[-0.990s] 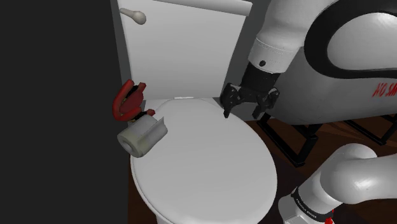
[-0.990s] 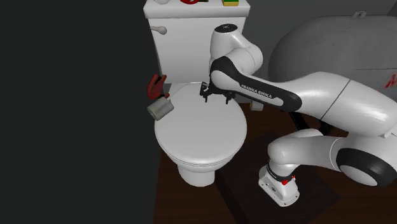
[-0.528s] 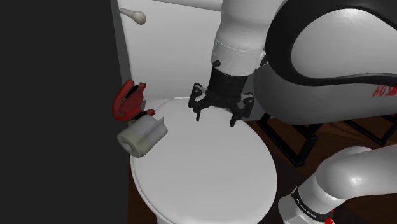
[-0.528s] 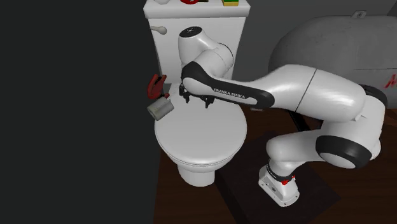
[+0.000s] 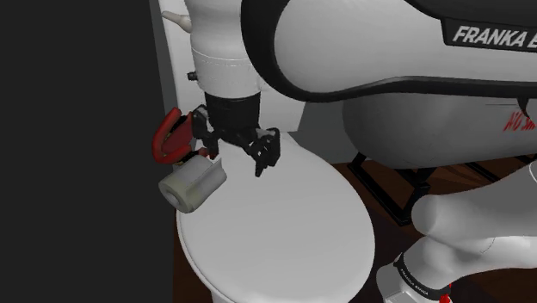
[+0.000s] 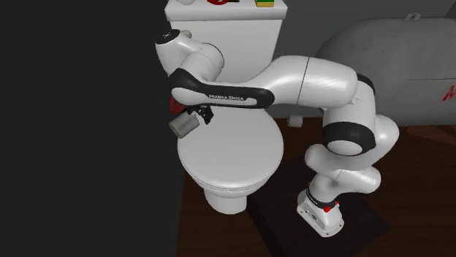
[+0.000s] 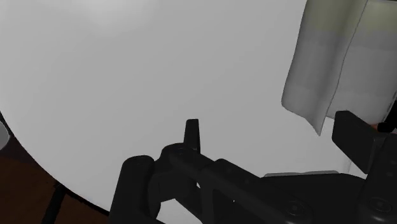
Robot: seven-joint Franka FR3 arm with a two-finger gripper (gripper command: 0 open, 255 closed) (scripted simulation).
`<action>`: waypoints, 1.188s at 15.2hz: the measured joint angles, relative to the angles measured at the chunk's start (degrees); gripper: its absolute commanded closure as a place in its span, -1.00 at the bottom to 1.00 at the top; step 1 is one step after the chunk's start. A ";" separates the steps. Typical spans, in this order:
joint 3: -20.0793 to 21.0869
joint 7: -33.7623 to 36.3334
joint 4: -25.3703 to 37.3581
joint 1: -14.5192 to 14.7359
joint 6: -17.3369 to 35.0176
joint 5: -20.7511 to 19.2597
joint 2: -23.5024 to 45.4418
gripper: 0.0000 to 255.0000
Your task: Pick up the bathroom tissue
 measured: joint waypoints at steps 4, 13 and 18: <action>9.62 1.06 16.16 -20.42 -7.60 12.56 -15.14 -1.00; 10.59 1.82 12.23 -21.09 -3.22 14.37 -17.34 1.00; 10.65 1.77 12.08 -21.15 -3.01 14.45 -17.43 1.00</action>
